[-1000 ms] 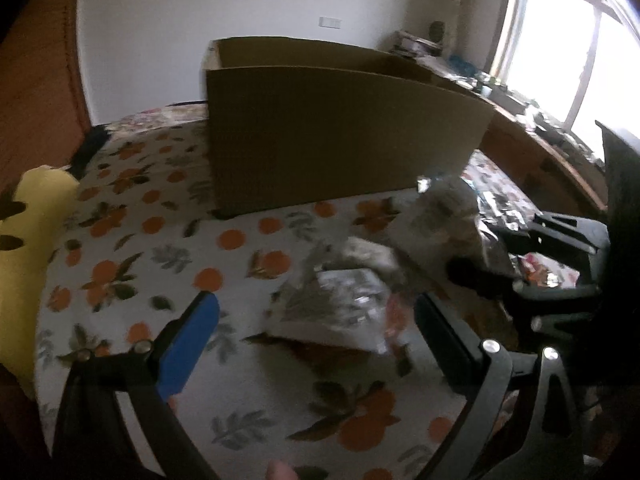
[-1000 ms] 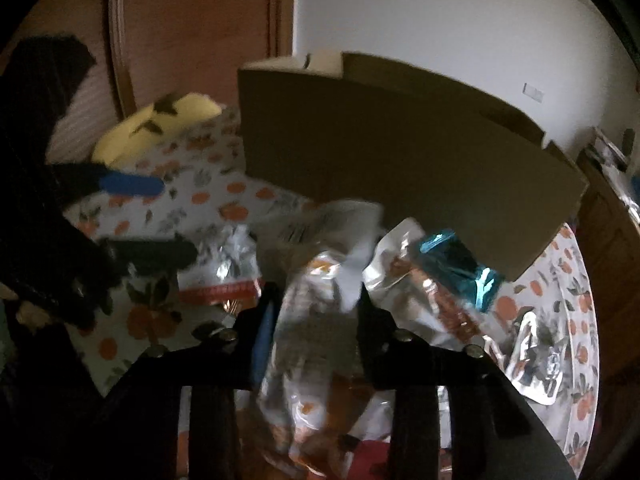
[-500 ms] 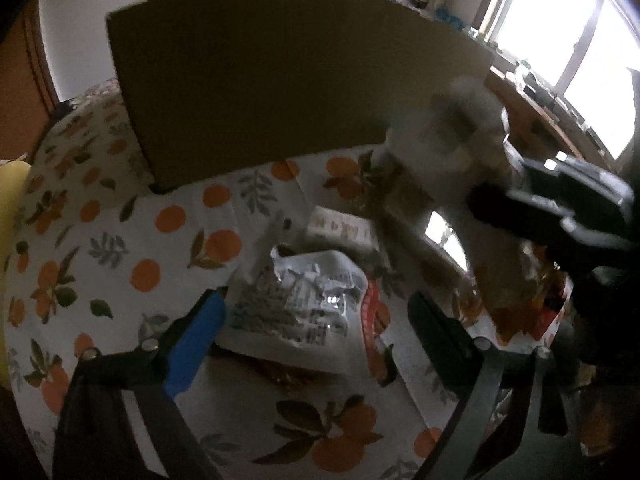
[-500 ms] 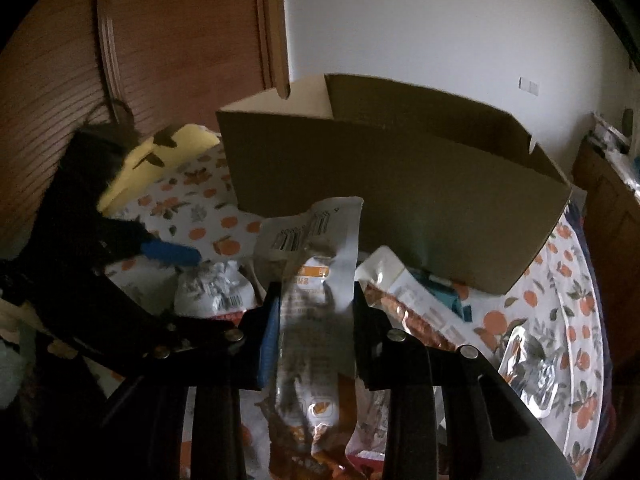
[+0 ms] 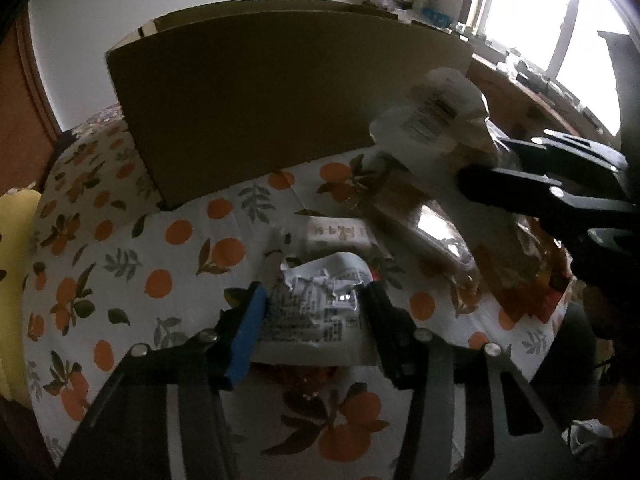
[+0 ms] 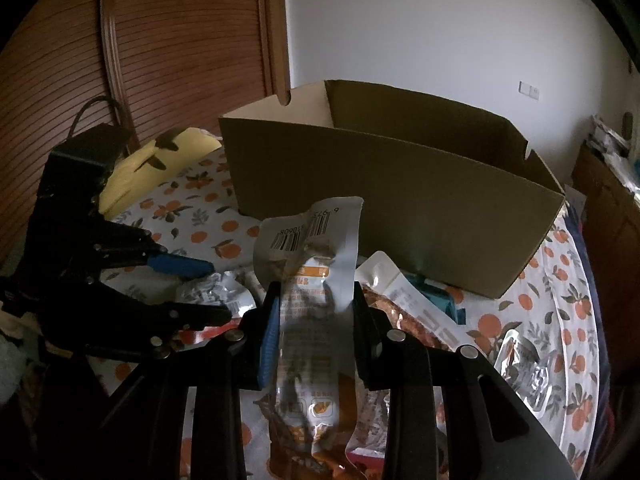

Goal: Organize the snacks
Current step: 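Grasp the white printed packet with the left gripper while the right gripper holds its packet, then carry both packets over the cardboard box and open both grippers inside it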

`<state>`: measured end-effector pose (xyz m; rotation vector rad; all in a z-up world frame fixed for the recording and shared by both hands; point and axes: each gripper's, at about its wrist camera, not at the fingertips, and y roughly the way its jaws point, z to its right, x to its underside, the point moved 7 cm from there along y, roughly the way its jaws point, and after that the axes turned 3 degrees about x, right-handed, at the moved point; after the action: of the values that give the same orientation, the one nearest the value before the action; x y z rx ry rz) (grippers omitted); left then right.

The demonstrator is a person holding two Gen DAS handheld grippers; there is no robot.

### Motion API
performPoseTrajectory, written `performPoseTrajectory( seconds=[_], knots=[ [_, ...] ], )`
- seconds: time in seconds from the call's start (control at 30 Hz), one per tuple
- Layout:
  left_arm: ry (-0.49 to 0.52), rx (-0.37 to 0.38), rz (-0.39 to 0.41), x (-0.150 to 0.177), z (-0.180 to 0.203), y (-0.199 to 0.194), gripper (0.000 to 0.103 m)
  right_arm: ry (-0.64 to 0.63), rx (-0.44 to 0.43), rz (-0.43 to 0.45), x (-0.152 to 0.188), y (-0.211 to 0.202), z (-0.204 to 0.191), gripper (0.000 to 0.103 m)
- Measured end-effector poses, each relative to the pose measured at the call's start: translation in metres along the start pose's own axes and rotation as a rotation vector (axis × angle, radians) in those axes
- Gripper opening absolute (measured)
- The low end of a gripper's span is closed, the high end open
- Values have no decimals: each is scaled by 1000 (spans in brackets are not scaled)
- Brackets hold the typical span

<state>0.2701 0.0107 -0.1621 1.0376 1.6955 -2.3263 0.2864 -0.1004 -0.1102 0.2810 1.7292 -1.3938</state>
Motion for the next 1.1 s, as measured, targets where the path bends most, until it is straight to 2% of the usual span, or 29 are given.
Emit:
performPoseTrajectory(
  seconds=[0.3, 0.57, 0.87, 1.1],
  knots=[
    [-53, 47, 53, 1, -8, -19, 47, -5, -3, 13, -2, -4, -1, 30],
    [-72, 47, 138, -5, -10, -47, 47, -2, -13, 45, -13, -13, -1, 30],
    [-35, 18, 247, -46, -4, -93, 47, -27, -5, 105, -44, -35, 1, 30],
    [-15, -7, 333, -95, -7, -122, 47, -74, 17, 174, -85, -59, 9, 30]
  ],
)
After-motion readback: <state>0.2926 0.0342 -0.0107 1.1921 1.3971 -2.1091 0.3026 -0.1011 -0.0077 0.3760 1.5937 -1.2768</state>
